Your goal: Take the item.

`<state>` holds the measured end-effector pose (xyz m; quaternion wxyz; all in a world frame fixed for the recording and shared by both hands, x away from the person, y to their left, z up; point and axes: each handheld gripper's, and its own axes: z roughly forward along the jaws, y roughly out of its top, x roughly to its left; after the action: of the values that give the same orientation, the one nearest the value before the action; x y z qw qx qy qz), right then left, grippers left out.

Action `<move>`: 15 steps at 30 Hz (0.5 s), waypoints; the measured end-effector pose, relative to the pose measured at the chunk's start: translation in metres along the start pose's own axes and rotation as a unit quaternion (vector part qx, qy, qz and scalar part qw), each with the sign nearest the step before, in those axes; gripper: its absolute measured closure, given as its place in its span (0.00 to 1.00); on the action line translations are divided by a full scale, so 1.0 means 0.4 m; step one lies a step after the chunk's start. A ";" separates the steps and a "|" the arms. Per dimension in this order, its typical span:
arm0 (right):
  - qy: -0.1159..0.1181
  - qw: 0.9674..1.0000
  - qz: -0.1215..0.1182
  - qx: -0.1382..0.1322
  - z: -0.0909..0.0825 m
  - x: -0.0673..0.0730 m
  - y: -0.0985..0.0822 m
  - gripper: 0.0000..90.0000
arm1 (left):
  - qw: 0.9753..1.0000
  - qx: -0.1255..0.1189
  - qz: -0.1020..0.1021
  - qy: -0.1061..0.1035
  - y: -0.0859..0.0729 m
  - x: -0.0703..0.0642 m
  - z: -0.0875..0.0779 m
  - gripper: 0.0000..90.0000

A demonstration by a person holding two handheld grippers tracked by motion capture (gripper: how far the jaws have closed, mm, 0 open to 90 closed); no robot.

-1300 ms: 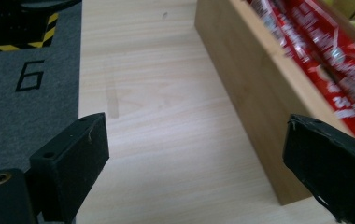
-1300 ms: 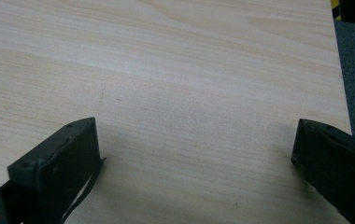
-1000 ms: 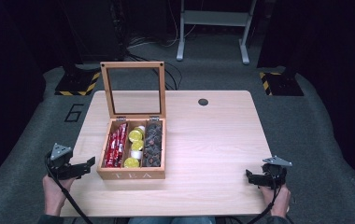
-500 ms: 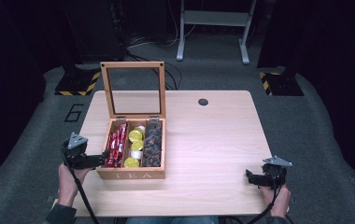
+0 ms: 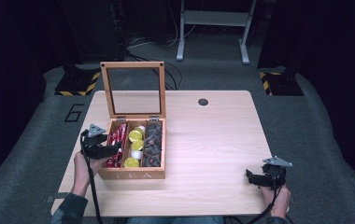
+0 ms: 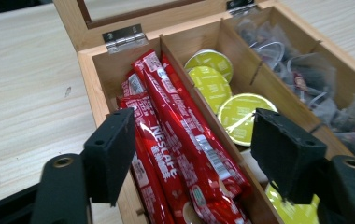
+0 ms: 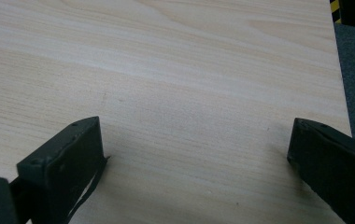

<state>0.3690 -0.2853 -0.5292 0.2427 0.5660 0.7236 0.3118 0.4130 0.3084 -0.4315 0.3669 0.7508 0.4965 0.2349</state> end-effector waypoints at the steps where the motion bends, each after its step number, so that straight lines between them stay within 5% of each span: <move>1: 0.001 1.000 0.000 0.000 0.000 0.000 0.000 0.04 | 1.000 0.012 -0.005 -0.001 0.006 0.002 0.014 0.39; 10: 0.000 1.000 0.000 -0.002 -0.001 0.000 -0.001 0.05 | 0.999 0.044 -0.013 0.013 0.015 0.006 0.062 0.57; 15: 0.000 1.000 0.001 -0.002 -0.002 0.000 -0.001 0.06 | 0.997 0.068 -0.027 0.001 0.013 0.019 0.079 0.74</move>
<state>0.3684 -0.2856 -0.5290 0.2435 0.5667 0.7221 0.3133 0.4416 0.3040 -0.4473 0.3203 0.7605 0.5315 0.1911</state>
